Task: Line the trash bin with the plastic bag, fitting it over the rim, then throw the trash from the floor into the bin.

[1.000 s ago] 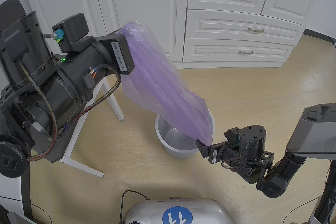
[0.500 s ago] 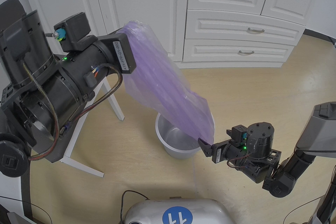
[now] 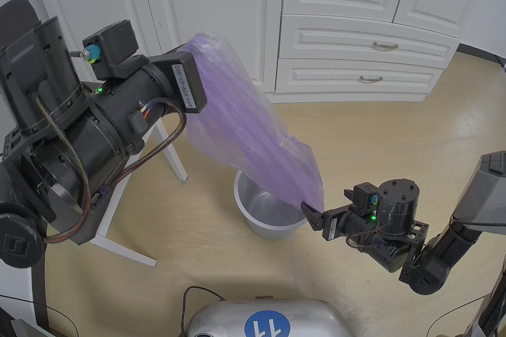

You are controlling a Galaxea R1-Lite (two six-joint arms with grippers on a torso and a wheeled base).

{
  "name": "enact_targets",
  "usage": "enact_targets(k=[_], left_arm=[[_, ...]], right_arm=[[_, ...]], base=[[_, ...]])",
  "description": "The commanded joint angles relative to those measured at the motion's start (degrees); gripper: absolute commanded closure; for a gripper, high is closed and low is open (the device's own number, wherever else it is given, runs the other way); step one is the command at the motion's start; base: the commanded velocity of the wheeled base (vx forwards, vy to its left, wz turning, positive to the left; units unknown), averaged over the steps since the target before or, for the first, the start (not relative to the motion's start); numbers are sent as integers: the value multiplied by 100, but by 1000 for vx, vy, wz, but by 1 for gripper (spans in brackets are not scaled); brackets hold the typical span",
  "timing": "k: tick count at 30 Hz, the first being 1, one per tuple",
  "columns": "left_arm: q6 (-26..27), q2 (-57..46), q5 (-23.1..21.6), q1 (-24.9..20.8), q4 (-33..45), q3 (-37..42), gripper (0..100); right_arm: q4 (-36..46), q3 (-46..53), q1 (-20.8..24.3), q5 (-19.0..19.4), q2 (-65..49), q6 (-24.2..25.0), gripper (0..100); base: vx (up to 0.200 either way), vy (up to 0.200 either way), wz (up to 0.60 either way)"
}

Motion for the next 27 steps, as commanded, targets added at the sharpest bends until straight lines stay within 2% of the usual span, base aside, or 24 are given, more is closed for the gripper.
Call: enact_targets(k=[1,13,21,26,27], left_arm=[[-2,-26,3,-3,-2,18,100],[-2,-61,3,-12,-2,26,100],[-2,-61,3,-65,-2,26,100],[-10,-35,3,-82,-2,18,100],[-10,-35,3,-109,-2,9,100]], right_arm=[[-15,-8,1,-1,-47,-1,0],[-7,-26,-184,-54,-389,-54,0],[-103,-113,-131,-80,-91,-71,0],[-305,-360,-61,-318,375,-54,0],[-727,-465,-17,-467,753,-54,0]], base=[[0,0,0],[0,0,0],[0,0,0],[0,0,0],[0,0,0]])
